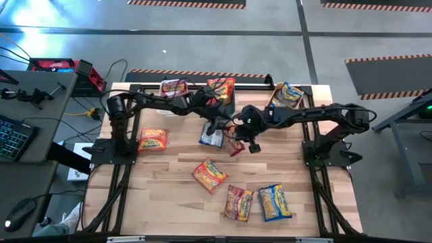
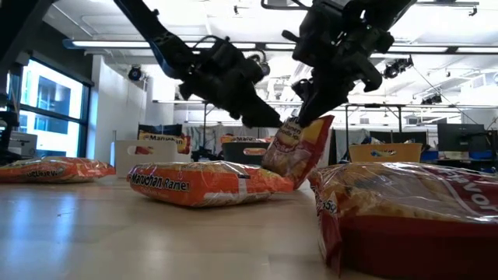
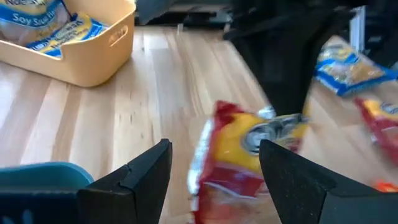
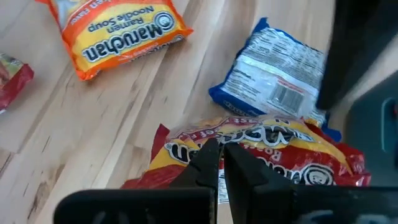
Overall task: Sort Maruchan noodles
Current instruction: Put the red noodle pack into the white bin
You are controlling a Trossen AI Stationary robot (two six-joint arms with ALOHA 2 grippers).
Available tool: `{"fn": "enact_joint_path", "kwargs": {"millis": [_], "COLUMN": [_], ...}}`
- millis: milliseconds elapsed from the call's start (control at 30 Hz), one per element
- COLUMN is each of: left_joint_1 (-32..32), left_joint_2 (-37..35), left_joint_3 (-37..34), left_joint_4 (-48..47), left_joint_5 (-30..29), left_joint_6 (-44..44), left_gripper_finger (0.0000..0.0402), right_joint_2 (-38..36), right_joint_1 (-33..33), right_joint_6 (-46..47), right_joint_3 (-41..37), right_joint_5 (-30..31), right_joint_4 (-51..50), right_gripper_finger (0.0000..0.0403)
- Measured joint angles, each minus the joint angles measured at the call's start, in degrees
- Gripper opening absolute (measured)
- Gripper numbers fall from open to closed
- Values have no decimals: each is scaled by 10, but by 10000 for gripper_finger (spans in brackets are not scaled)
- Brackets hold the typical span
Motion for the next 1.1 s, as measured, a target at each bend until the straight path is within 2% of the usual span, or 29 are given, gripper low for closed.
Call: {"fn": "enact_joint_path", "kwargs": {"millis": [67, 233, 333, 633, 733, 833, 933, 1100], "left_joint_1": [0, 3, 5, 6, 7, 7, 7, 9], "left_joint_2": [15, 35, 48, 98, 100, 100, 100, 100], "left_joint_3": [15, 38, 48, 99, 103, 103, 103, 103], "left_joint_4": [-11, -9, -11, -12, -15, -37, -54, -70], "left_joint_5": [18, 134, 164, 164, 163, 163, 163, 163], "left_joint_6": [16, 67, 87, 88, 71, 69, 69, 68], "left_gripper_finger": [230, 230, 230, 230, 230, 226, 203, 129], "right_joint_2": [0, 0, 0, 0, 0, -4, -18, -85], "right_joint_1": [3, 6, 6, 6, 6, 6, 8, 22], "right_joint_6": [-2, -16, -27, -44, -19, 34, 101, 205], "right_joint_3": [0, 0, 0, 0, 0, 0, -7, -85], "right_joint_5": [0, 0, 0, 0, 2, 30, 64, 118], "right_joint_4": [3, 4, 5, 12, 2, -47, -85, -44], "right_gripper_finger": [0, 0, 0, 0, 0, 0, 0, 0]}}
